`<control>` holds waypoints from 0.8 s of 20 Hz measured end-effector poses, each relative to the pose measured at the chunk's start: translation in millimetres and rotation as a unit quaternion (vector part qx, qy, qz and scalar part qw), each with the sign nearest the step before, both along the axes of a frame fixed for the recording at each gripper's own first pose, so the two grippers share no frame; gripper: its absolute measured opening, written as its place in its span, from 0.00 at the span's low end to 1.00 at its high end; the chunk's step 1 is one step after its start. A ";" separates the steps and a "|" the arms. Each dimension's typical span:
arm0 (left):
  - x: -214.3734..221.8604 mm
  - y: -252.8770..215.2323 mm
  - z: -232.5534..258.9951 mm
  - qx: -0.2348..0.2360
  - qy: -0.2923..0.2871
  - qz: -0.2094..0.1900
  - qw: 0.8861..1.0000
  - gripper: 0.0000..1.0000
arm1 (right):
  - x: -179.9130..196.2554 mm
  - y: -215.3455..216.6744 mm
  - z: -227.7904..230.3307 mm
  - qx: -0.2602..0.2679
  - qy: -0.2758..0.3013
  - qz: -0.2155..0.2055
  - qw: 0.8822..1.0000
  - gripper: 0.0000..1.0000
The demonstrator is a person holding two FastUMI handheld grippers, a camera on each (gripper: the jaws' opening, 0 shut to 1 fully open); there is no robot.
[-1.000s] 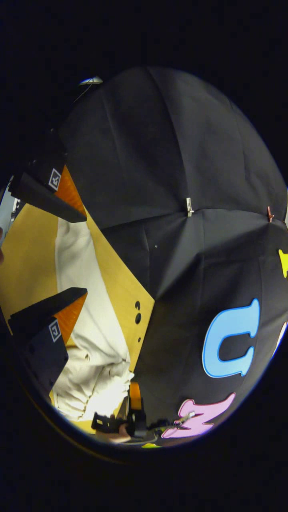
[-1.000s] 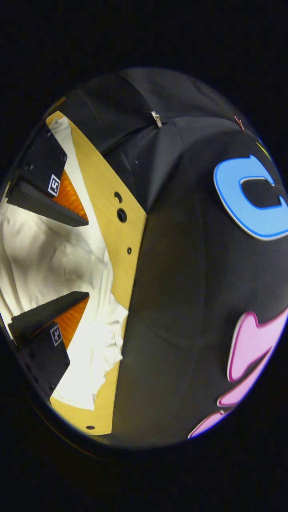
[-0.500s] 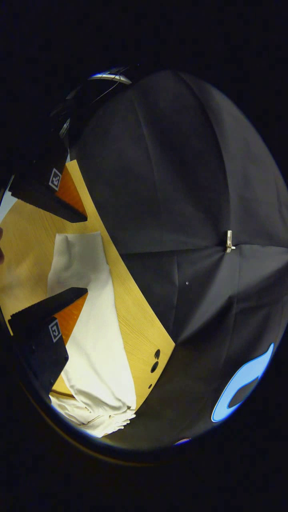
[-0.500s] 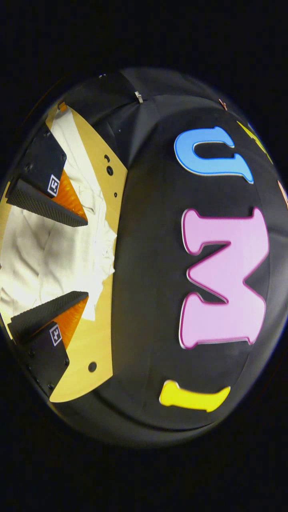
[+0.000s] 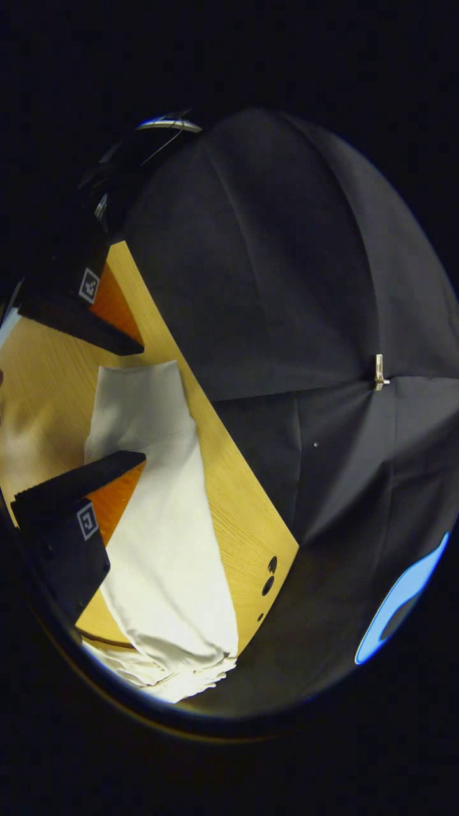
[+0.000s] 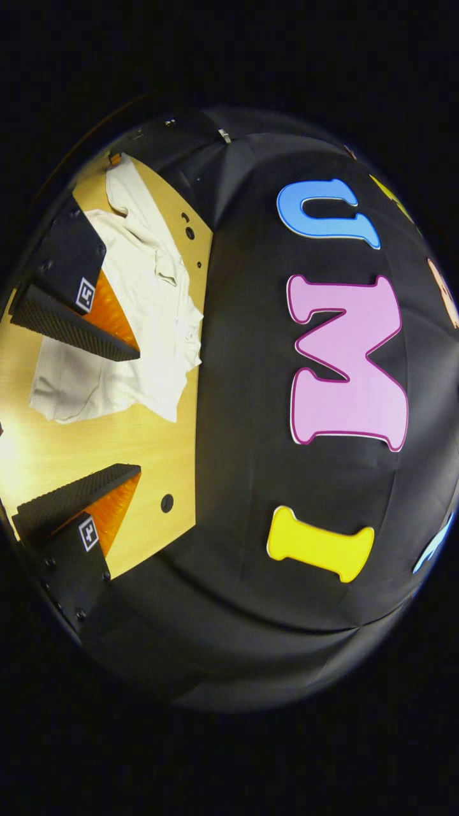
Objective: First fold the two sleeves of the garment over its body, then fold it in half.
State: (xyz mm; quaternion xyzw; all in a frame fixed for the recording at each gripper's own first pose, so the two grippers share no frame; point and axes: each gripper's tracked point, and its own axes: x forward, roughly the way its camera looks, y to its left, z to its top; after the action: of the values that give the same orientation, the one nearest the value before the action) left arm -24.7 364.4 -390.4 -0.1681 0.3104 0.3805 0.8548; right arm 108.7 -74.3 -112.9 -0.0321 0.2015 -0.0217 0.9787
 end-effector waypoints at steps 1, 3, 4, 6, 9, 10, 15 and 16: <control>4.0 -0.1 2.8 0.004 -0.003 0.005 1.000 0.94 | -6.4 -3.1 -0.3 0.002 0.002 -0.002 1.000 0.99; 10.4 -3.2 -0.3 0.012 -0.011 0.008 1.000 0.89 | -21.0 -12.0 -4.7 0.003 0.010 -0.008 1.000 0.99; 14.5 -5.0 -0.5 0.018 -0.016 0.000 1.000 0.83 | -27.3 -16.4 -7.8 -0.001 0.014 -0.010 1.000 0.99; 20.9 -10.5 -0.3 0.029 -0.014 -0.020 0.999 0.69 | -40.1 -24.6 -13.0 -0.014 0.021 -0.012 1.000 0.98; 28.3 -12.7 2.8 0.033 -0.012 -0.022 0.999 0.37 | -53.9 -29.9 -20.9 -0.013 0.031 -0.011 0.999 0.98; 29.1 -11.8 2.9 0.022 -0.015 -0.013 1.000 0.21 | -56.8 -31.9 -23.3 -0.008 0.032 -0.014 0.999 0.98; 31.3 -18.0 6.4 0.019 0.008 -0.028 0.999 0.07 | -67.1 -46.0 -38.4 0.018 0.044 -0.041 0.998 0.98; 31.6 -20.0 7.5 0.019 0.012 -0.031 0.999 0.07 | -68.9 -47.8 -41.3 0.020 0.044 -0.042 0.998 0.98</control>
State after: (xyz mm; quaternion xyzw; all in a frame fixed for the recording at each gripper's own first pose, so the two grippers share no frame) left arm 6.9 344.4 -382.9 -0.1378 0.3188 0.3618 0.8652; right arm 39.9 -122.2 -154.3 -0.0045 0.2456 -0.0575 0.9677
